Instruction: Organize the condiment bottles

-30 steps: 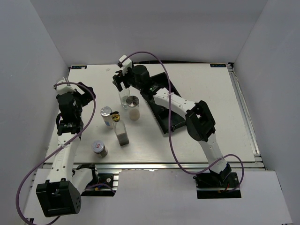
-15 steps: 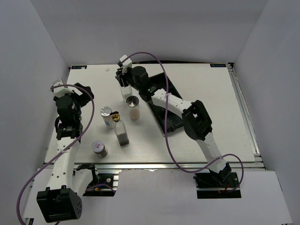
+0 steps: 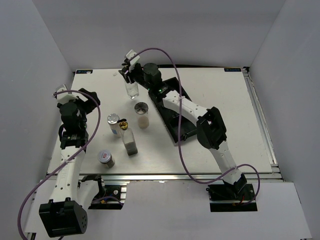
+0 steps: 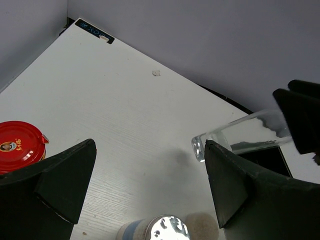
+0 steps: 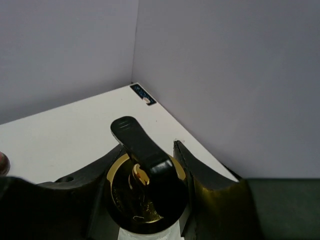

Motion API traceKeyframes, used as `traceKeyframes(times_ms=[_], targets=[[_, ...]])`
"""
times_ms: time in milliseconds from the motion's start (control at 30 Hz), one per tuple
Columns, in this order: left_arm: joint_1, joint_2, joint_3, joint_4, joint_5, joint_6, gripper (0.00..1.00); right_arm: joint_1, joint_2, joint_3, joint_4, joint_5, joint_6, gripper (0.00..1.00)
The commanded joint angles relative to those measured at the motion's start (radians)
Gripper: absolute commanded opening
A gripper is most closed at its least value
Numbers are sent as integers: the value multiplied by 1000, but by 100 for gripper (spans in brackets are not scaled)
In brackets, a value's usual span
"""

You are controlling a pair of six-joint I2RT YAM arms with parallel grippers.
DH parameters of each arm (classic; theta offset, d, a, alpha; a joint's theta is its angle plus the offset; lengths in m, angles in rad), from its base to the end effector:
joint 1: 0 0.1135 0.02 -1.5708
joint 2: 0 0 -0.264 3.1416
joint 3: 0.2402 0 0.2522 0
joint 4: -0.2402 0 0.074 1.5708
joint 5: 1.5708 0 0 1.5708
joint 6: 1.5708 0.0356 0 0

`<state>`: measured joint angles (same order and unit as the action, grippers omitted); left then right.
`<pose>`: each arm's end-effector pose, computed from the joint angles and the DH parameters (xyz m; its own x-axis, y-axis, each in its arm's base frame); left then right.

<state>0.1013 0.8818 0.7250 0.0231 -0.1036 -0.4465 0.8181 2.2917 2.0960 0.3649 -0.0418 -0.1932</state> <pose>0.2105 0.0251 0.3237 -0.0322 -0.4350 -0.8999 -0.2399 0.8774 -0.4155 0.3778 0.4055 0.3415 0.2584 -0.0048 -0.9660 -0.7212 0.6644 -0.1962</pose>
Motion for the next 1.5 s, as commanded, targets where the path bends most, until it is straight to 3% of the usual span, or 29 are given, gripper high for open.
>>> traceKeyframes(times_ms=[0, 200, 500, 833, 1467], targets=[[-3, 0, -10, 5, -11, -4, 98, -42, -93, 85, 190, -87, -6, 0], [-2, 0, 2, -17, -71, 5, 98, -128, -149, 90, 154, -154, 34, 0], [-3, 43, 21, -58, -94, 3, 98, -209, -225, 35, 62, -67, -6, 0], [-2, 60, 21, -52, -113, 0, 98, -313, -229, 1, 25, -87, 74, 0], [-2, 69, 27, -63, -131, 3, 98, -373, -141, -24, 68, -208, 112, 0]])
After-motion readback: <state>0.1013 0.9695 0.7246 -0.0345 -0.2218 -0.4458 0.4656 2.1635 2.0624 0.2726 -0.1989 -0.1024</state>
